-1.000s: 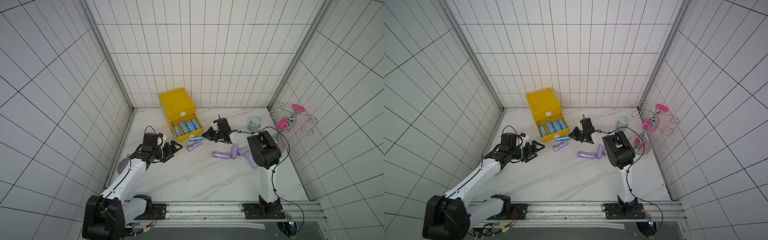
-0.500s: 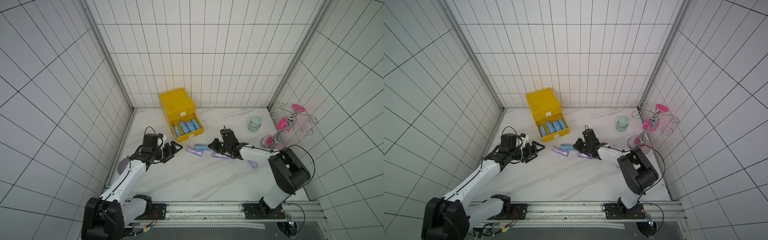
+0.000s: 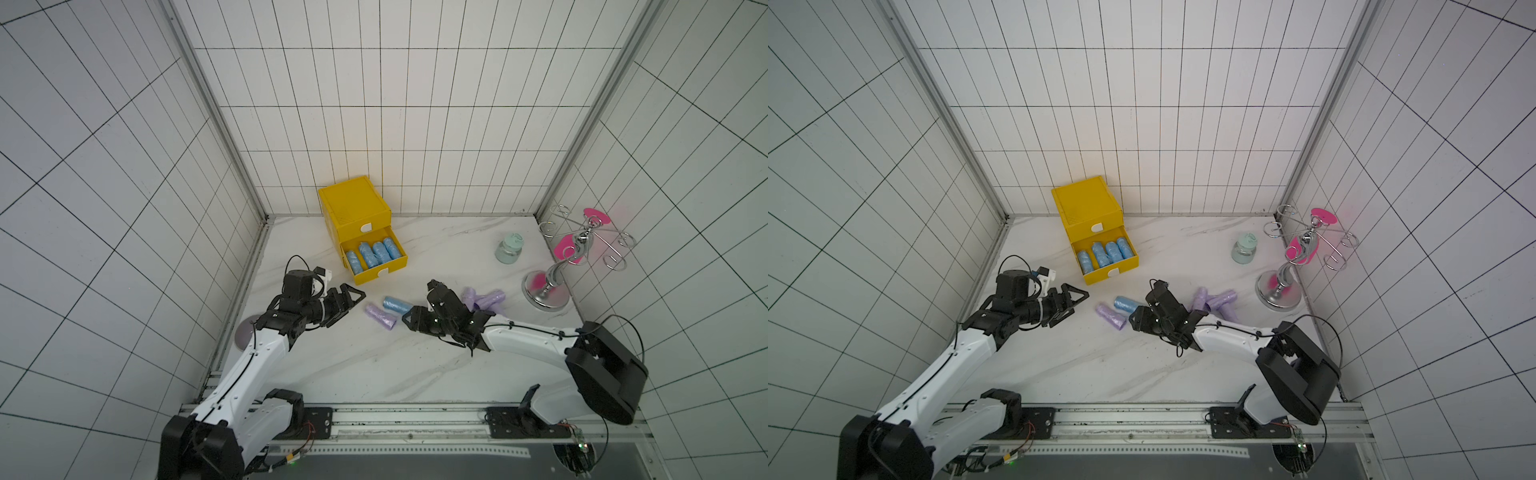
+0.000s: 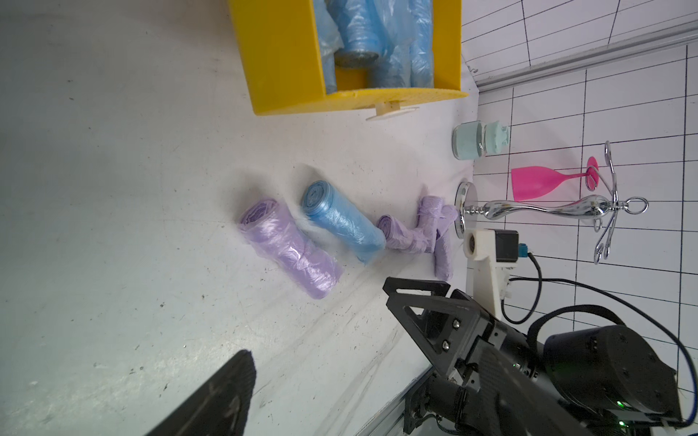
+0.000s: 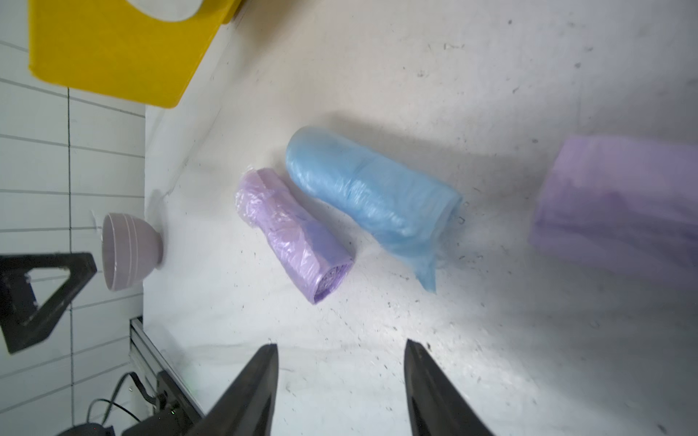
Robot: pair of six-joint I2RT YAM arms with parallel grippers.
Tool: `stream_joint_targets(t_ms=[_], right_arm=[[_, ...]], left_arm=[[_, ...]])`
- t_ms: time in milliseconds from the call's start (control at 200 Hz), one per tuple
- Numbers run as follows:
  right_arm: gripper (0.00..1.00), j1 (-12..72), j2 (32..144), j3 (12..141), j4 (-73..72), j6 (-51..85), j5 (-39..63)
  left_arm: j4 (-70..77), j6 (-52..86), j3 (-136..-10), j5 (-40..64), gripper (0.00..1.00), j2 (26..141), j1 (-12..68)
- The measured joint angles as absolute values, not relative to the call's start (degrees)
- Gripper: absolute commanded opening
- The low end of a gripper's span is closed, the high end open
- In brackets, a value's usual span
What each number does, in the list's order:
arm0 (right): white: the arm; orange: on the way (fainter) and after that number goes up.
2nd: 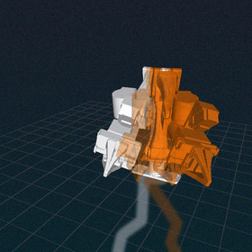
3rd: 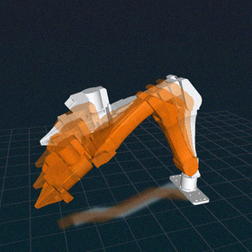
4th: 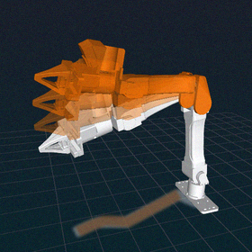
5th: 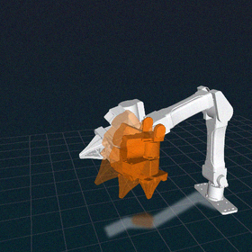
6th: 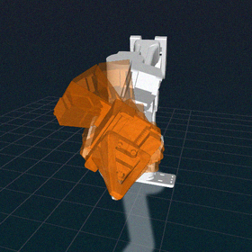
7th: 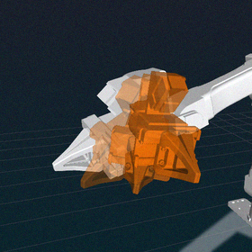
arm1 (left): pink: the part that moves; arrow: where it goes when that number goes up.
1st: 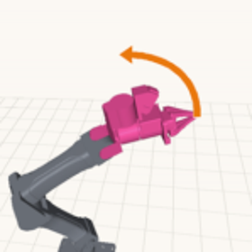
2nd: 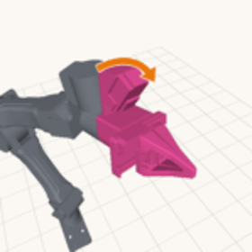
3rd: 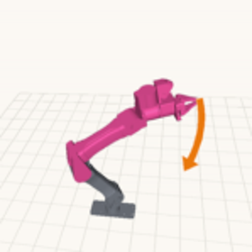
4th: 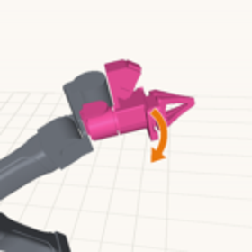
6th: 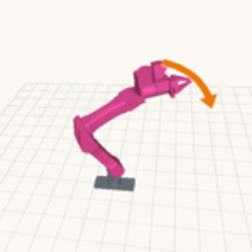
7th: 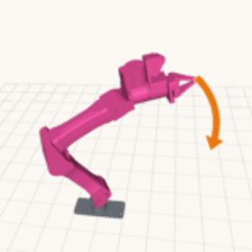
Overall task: Sort the rolls of trash bags by color and place them into the drawer
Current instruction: Pick up the roll of trash bags from the center of the board.
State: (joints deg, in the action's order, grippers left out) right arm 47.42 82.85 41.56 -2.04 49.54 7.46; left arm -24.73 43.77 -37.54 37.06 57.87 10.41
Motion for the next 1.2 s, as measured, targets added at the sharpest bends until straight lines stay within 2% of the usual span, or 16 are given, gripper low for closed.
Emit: stream_joint_targets(t_ms=[170, 420, 685, 835, 919, 1199], right_arm=[[0.66, 47.68, 86.06, 52.01, 9.78, 33.95, 6.39], [0.67, 47.44, 96.25, 68.66, 20.34, 14.90, 4.71], [0.66, 46.50, 108.73, 76.42, 24.95, 7.62, 4.56], [0.65, 45.82, 111.70, 77.14, 26.02, 6.87, 4.62], [0.60, 45.43, 111.94, 77.14, 26.55, 6.68, 4.80], [0.34, 45.34, 111.68, 76.03, 25.41, 7.40, 6.52]], left_arm=[[-24.95, 43.77, -35.44, 36.71, 0.92, 56.90, 10.41], [-26.04, 44.42, -31.05, 35.57, 0.92, 53.10, 10.41], [-27.59, 44.60, -30.59, 34.48, 0.92, 50.59, 10.33], [-27.83, 44.58, -30.57, 34.33, 0.92, 51.00, 10.02], [-27.79, 44.56, -30.57, 34.35, 0.92, 52.07, 9.93], [-27.66, 44.12, -30.63, 34.46, 0.92, 54.83, 9.47]])
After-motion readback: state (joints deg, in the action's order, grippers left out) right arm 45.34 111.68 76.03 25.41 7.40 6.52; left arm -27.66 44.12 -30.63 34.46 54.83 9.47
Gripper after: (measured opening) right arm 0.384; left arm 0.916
